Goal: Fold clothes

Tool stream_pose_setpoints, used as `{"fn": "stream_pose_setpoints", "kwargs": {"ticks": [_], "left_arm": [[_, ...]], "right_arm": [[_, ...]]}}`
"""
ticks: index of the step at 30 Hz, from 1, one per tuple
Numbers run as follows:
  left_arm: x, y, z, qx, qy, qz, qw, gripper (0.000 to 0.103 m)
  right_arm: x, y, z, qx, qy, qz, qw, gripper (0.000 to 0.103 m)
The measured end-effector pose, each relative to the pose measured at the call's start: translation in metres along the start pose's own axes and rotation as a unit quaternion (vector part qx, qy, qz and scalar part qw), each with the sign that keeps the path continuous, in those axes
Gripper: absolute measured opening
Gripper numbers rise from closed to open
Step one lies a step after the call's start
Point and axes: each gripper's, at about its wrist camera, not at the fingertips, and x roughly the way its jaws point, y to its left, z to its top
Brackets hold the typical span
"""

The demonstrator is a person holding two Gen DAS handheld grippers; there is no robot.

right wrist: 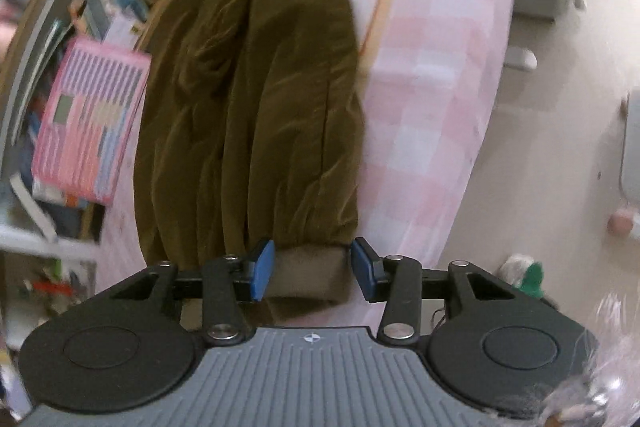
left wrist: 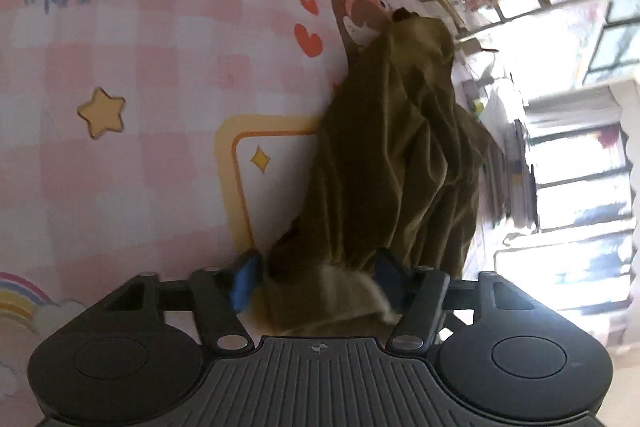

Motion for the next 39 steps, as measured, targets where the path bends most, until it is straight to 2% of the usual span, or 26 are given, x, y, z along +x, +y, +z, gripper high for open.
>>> {"fn": "stream_pose_setpoints", "kwargs": {"ticks": [1, 5, 6, 9, 11, 12, 15, 17, 19, 21, 23, 25, 26, 28, 30, 31, 32, 33, 34, 35, 36, 38, 39], "left_arm": [[0.002, -0.002, 0.001, -0.002, 0.000, 0.004, 1.0000, 0.047], [0.012, -0.001, 0.004, -0.024, 0.006, 0.010, 0.9997, 0.016], [0.013, 0.001, 0.005, -0.028, 0.007, 0.008, 0.9996, 0.013], [-0.007, 0.001, 0.010, -0.026, -0.020, -0.009, 0.9994, 0.010], [-0.043, 0.002, 0.018, -0.032, -0.071, -0.035, 0.9963, 0.010], [-0.063, 0.003, 0.022, -0.035, -0.098, -0.046, 0.9935, 0.010], [-0.117, -0.005, 0.031, -0.021, -0.173, -0.043, 0.9838, 0.010], [-0.135, -0.015, 0.037, -0.016, -0.205, -0.044, 0.9776, 0.010], [-0.120, -0.038, 0.056, 0.007, -0.200, -0.044, 0.9788, 0.010], [-0.106, -0.061, 0.075, 0.030, -0.195, -0.044, 0.9794, 0.009], [-0.088, -0.092, 0.100, 0.050, -0.189, -0.051, 0.9793, 0.009], [-0.077, -0.146, 0.128, 0.086, -0.201, -0.074, 0.9730, 0.009], [-0.072, -0.173, 0.142, 0.104, -0.207, -0.086, 0.9690, 0.009], [-0.090, -0.227, 0.161, 0.145, -0.233, -0.140, 0.9513, 0.009], [-0.117, -0.269, 0.169, 0.181, -0.262, -0.204, 0.9256, 0.009], [-0.137, -0.281, 0.167, 0.206, -0.279, -0.238, 0.9073, 0.009], [-0.155, -0.288, 0.164, 0.231, -0.290, -0.258, 0.8923, 0.009], [-0.169, -0.289, 0.160, 0.255, -0.294, -0.270, 0.8810, 0.009], [-0.179, -0.285, 0.157, 0.275, -0.293, -0.272, 0.8745, 0.009], [-0.185, -0.276, 0.154, 0.287, -0.289, -0.264, 0.8742, 0.009], [-0.187, -0.261, 0.153, 0.293, -0.279, -0.251, 0.8794, 0.010], [-0.178, -0.220, 0.153, 0.285, -0.247, -0.210, 0.9022, 0.010], [-0.168, -0.194, 0.151, 0.275, -0.228, -0.177, 0.9172, 0.010]], "right_arm": [[0.001, -0.003, 0.001, 0.011, 0.000, 0.004, 1.000, 0.040], [0.002, -0.001, 0.003, 0.011, 0.006, 0.002, 1.000, 0.034], [0.004, 0.002, 0.003, 0.005, 0.010, -0.002, 1.000, 0.031], [0.008, 0.011, 0.002, -0.026, 0.028, -0.003, 0.999, 0.011], [0.003, 0.021, -0.004, -0.036, 0.038, 0.034, 0.998, 0.010], [0.001, 0.027, -0.009, -0.027, 0.052, 0.070, 0.996, 0.010], [0.003, 0.059, -0.030, -0.036, 0.101, 0.149, 0.983, 0.009], [0.008, 0.079, -0.042, -0.042, 0.128, 0.194, 0.972, 0.009], [0.011, 0.091, -0.040, -0.033, 0.131, 0.226, 0.965, 0.009], [0.007, 0.099, -0.020, -0.027, 0.102, 0.244, 0.964, 0.009], [-0.006, 0.111, 0.012, -0.035, 0.042, 0.249, 0.967, 0.009], [-0.030, 0.127, 0.054, -0.046, -0.036, 0.255, 0.965, 0.009], [-0.048, 0.138, 0.074, -0.052, -0.078, 0.259, 0.961, 0.009], [-0.086, 0.161, 0.108, -0.068, -0.158, 0.282, 0.944, 0.009], [-0.136, 0.183, 0.118, -0.105, -0.224, 0.318, 0.915, 0.009], [-0.163, 0.194, 0.121, -0.124, -0.256, 0.336, 0.898, 0.009], [-0.183, 0.200, 0.117, -0.145, -0.271, 0.355, 0.883, 0.009], [-0.201, 0.204, 0.109, -0.166, -0.281, 0.372, 0.869, 0.009], [-0.209, 0.205, 0.099, -0.181, -0.279, 0.381, 0.863, 0.009], [-0.214, 0.205, 0.089, -0.194, -0.271, 0.387, 0.860, 0.009], [-0.206, 0.202, 0.079, -0.196, -0.249, 0.381, 0.869, 0.009], [-0.181, 0.191, 0.058, -0.192, -0.192, 0.361, 0.892, 0.009], [-0.160, 0.182, 0.047, -0.185, -0.157, 0.340, 0.908, 0.009]]}}
